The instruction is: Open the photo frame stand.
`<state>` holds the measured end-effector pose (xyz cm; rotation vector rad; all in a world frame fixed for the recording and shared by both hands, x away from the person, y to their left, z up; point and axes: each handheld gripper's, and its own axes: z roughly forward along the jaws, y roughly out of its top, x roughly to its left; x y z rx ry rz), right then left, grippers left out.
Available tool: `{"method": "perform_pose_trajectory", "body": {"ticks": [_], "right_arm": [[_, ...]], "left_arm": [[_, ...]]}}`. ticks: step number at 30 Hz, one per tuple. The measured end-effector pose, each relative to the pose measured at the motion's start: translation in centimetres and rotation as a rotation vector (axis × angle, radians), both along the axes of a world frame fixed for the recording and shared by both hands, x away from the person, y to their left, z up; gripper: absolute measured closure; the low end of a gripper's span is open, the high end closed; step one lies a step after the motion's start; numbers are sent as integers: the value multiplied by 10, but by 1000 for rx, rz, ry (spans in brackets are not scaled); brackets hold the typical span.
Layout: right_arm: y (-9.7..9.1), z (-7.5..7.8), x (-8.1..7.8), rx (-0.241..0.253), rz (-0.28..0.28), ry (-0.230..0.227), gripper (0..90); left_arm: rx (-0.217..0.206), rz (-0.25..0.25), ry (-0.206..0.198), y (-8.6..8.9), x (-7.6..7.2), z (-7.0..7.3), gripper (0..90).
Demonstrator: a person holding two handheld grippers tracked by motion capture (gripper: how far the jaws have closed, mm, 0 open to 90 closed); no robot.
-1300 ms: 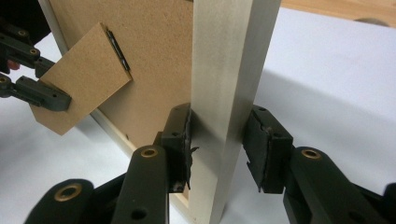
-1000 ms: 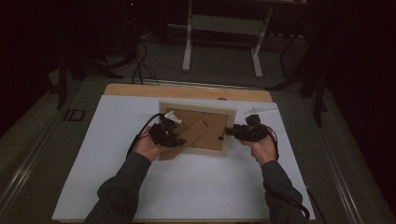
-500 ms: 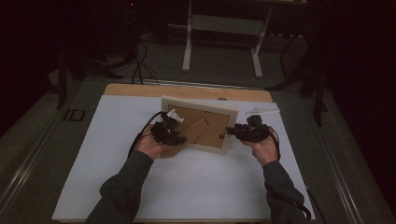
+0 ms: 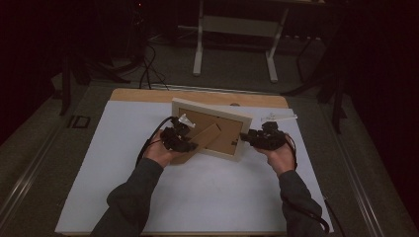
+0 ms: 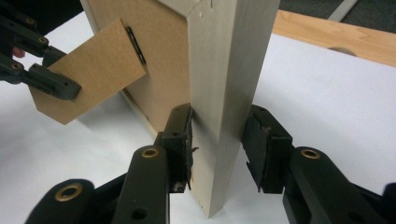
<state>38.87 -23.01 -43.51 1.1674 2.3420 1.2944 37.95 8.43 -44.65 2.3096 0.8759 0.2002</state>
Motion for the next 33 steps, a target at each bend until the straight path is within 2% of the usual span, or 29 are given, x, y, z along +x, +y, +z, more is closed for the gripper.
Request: {"method": "perform_pose_trajectory", "body": {"ticks": [9, 16, 20, 24, 33], "right_arm": [[2, 1, -1, -19, 5, -21, 631], [-1, 1, -3, 9, 33, -13, 621], [-4, 0, -4, 42, 77, 6, 590], [0, -2, -5, 41, 119, 14, 568], [5, -8, -5, 49, 121, 18, 566]], "left_arm": [[11, 13, -11, -1, 1, 1, 718], [-1, 8, -10, 1, -3, -1, 719], [-7, 2, -5, 4, -6, -5, 719], [-2, -5, -5, 5, -9, -7, 719], [11, -14, -28, 3, -17, -7, 732]]}}
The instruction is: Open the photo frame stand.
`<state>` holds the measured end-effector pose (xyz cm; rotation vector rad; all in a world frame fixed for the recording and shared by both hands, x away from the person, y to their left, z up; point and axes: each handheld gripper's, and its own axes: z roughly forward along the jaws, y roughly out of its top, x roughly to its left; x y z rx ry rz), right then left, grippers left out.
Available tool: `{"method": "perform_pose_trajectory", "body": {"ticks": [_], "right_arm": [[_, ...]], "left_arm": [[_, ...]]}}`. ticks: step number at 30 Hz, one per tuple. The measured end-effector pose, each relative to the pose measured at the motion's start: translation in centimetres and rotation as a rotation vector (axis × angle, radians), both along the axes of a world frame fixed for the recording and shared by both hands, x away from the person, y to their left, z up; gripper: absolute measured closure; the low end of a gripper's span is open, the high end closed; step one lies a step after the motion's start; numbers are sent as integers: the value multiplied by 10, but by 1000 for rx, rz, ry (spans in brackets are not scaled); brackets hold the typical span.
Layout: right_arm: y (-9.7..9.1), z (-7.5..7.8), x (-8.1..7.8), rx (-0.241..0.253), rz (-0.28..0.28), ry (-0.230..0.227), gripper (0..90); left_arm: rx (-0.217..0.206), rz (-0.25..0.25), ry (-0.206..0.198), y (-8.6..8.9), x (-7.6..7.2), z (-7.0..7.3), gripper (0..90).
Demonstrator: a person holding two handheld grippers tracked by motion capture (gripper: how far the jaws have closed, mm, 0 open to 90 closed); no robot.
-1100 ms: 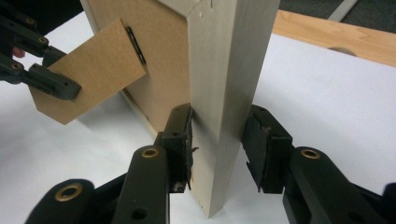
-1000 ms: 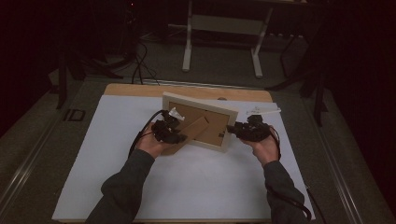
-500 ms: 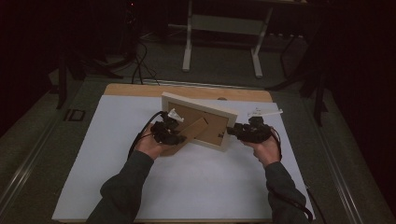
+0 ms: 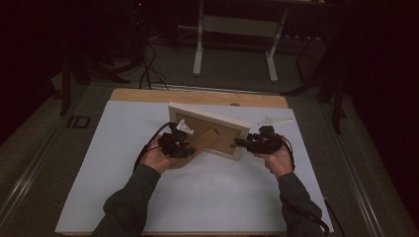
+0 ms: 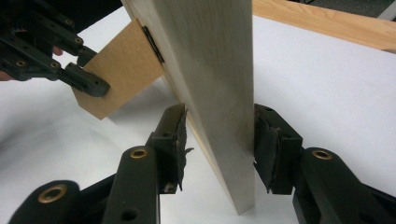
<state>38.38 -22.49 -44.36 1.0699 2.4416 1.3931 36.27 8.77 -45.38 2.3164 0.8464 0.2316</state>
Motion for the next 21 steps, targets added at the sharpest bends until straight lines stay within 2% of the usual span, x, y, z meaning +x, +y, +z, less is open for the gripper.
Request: {"method": "perform_pose_trajectory", "body": {"ticks": [5, 12, 21], "right_arm": [[1, -6, 0, -6, -15, -3, 598], [7, -6, -8, -63, -29, -73, 636], [10, -6, -11, -80, -31, -91, 645]], "left_arm": [[-1, -4, -9, -1, -3, 1, 741], [-15, 12, -15, 2, -1, 2, 737], [-7, 17, -20, 3, 1, 2, 725]]}}
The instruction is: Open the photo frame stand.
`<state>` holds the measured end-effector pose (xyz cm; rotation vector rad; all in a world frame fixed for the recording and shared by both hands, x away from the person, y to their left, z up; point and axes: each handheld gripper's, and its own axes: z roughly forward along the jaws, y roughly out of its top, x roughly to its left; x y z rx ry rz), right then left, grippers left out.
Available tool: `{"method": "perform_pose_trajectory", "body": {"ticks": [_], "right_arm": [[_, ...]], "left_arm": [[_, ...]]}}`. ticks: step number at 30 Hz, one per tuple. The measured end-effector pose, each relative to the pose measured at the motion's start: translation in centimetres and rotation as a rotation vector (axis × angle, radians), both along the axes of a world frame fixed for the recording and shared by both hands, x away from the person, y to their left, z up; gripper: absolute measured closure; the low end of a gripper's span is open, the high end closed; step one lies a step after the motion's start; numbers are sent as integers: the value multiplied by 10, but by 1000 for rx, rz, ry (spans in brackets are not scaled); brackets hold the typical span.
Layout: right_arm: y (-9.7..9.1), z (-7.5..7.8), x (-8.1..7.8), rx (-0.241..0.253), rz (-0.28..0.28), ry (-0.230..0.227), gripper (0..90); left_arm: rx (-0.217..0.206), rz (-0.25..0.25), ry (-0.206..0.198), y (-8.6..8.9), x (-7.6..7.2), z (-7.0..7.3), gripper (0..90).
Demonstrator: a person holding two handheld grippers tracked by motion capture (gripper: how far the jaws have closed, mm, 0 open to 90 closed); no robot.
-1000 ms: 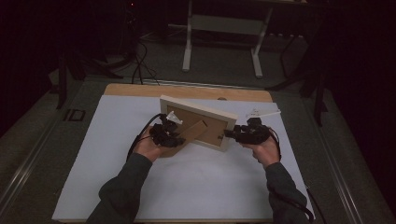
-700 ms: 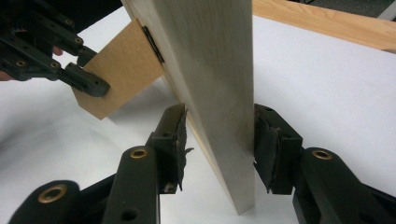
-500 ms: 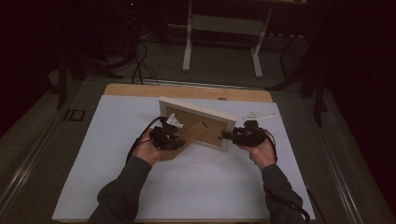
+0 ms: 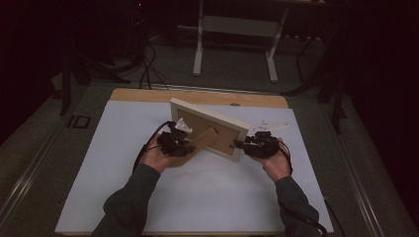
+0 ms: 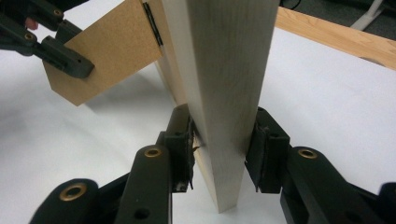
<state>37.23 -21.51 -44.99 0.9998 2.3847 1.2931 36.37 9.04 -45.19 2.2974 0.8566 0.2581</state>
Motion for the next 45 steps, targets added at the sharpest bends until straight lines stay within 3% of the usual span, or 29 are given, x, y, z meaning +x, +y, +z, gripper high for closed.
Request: {"method": "perform_pose_trajectory", "body": {"ticks": [16, 23, 45], "right_arm": [[5, 3, -10, -35, 56, 9, 633], [8, 2, -15, -51, 82, 5, 622], [10, -1, -22, -46, 109, 12, 587]], "left_arm": [[-38, -21, 15, 5, -22, -4, 752], [-102, -28, 31, 11, -31, -6, 735], [-135, -40, 52, 20, -49, -22, 656]]}}
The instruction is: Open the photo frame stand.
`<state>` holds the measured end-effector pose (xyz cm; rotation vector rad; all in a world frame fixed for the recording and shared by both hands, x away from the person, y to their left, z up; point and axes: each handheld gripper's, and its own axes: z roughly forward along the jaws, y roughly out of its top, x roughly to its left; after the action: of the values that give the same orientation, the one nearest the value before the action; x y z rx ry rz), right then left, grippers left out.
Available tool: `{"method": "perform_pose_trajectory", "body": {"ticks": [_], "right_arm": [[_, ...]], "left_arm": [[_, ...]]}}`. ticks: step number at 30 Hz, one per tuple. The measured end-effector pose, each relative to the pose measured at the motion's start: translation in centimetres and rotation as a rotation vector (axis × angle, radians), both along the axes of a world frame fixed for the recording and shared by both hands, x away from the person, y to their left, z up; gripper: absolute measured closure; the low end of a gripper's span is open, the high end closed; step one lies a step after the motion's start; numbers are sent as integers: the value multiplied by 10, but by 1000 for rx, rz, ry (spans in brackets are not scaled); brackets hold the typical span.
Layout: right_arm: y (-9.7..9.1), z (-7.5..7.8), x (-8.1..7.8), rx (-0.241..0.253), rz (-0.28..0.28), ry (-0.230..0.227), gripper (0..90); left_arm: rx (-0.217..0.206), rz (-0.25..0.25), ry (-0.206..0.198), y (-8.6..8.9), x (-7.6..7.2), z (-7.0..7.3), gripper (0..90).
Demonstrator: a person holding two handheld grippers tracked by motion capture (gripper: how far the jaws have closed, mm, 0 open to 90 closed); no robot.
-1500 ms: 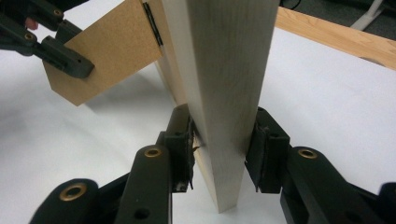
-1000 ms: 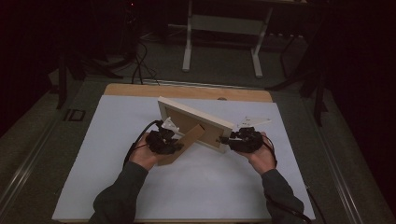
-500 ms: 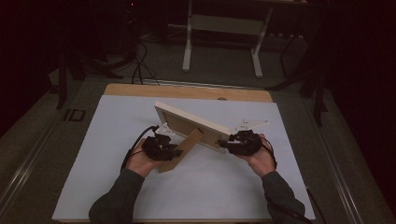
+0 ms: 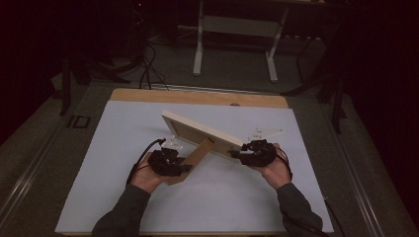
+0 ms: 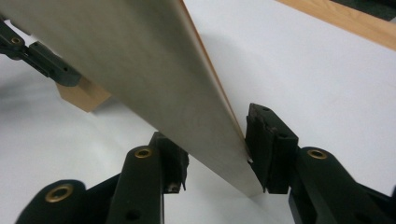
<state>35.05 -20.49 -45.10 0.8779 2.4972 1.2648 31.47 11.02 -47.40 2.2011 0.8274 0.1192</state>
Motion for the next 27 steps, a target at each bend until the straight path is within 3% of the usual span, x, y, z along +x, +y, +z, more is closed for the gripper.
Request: {"method": "perform_pose_trajectory", "body": {"ticks": [9, 12, 16, 27], "right_arm": [[2, 0, -4, -16, 10, -10, 580], [3, -1, -5, -20, 15, -16, 575], [3, -2, -6, -25, 23, -17, 569], [5, -3, -8, -26, 19, -22, 560]], "left_arm": [[-34, -4, -1, 3, -11, -4, 644], [-27, 14, -33, 4, -15, -8, 639], [-63, 17, -15, 7, -16, -13, 637], [-54, 9, 12, 11, -13, -21, 595]]}}
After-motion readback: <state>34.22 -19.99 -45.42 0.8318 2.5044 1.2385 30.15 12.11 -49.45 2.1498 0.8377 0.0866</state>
